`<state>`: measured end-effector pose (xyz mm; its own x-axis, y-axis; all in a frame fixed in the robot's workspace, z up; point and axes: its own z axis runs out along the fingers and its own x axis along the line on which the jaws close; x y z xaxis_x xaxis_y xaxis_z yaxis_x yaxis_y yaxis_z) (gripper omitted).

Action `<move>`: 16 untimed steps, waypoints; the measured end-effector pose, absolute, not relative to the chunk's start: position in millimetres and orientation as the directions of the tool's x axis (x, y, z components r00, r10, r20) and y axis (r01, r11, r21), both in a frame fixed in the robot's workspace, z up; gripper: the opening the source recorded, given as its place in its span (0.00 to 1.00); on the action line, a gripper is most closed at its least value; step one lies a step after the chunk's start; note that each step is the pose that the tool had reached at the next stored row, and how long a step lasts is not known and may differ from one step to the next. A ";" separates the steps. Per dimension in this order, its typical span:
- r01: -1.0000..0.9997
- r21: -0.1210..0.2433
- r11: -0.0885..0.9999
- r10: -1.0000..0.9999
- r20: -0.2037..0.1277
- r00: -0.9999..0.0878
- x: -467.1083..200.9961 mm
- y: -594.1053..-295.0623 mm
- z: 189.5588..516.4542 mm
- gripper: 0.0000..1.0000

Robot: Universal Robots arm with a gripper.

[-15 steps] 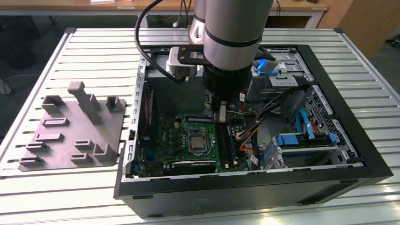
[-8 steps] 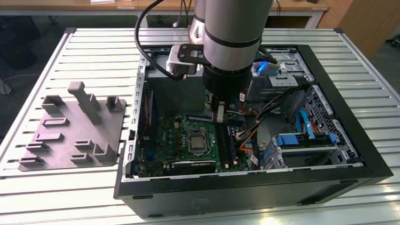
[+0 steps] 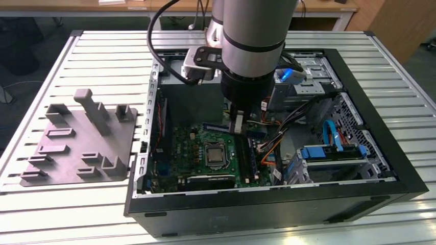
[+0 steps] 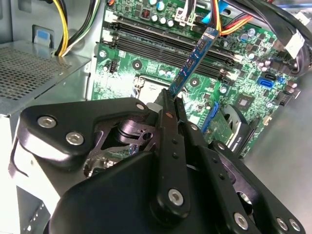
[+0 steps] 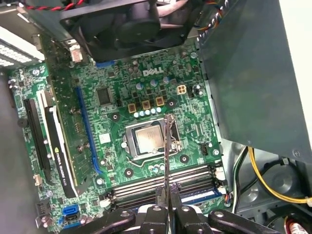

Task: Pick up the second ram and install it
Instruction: 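Insert the second ram into the second slot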

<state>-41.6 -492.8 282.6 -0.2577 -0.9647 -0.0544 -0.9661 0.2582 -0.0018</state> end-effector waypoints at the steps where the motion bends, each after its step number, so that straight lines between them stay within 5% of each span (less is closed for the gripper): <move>1: -0.964 -0.002 0.265 -0.963 -0.054 -0.264 -41.6 -492.8 282.5 0.14; 16: -0.945 -0.002 0.328 -0.943 -0.054 -0.327 -41.6 -492.7 281.8 0.14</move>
<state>-41.6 -492.7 281.8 -0.3271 -0.9435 -0.0538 -0.9448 0.3277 -0.0020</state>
